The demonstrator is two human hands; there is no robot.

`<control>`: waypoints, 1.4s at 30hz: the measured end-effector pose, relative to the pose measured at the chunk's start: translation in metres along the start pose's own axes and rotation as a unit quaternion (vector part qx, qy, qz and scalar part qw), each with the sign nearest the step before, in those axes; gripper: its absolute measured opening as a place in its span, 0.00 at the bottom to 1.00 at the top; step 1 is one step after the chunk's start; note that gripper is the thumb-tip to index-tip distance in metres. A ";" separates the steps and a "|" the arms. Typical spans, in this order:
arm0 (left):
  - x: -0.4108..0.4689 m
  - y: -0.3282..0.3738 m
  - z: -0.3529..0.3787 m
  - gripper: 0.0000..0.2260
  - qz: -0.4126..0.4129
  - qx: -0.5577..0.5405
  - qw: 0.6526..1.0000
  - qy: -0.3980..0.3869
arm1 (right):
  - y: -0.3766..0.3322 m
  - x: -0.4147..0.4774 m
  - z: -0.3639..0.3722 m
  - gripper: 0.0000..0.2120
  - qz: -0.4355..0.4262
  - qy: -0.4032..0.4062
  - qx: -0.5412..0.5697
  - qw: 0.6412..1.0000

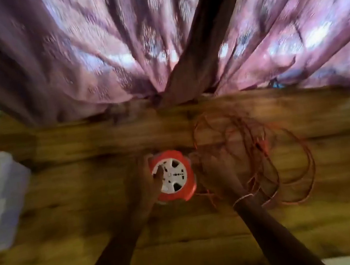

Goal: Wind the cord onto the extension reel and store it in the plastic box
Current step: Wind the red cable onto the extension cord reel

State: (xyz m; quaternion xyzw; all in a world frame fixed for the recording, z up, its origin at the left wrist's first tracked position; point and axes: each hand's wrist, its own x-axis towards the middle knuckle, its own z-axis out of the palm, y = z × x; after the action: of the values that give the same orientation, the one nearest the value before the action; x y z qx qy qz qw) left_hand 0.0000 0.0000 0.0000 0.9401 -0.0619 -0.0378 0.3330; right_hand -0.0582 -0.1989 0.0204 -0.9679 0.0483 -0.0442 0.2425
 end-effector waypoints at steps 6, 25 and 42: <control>0.020 -0.029 0.022 0.19 -0.020 -0.053 0.997 0.048 | 0.026 -0.005 0.051 0.18 -0.004 0.038 0.036 0.999; 0.009 -0.064 0.041 0.17 0.111 -0.127 0.971 0.169 | 0.038 -0.014 0.085 0.18 -0.170 0.247 0.029 0.953; -0.032 -0.041 0.025 0.10 0.193 -0.358 0.881 0.244 | 0.029 -0.033 0.068 0.20 -0.182 0.143 0.301 0.925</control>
State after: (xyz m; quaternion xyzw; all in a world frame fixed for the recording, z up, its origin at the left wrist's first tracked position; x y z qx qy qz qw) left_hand -0.0312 0.0203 -0.0442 0.7061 -0.1410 0.2377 0.6519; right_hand -0.0853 -0.1886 -0.0547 -0.8250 -0.1098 -0.2379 0.5008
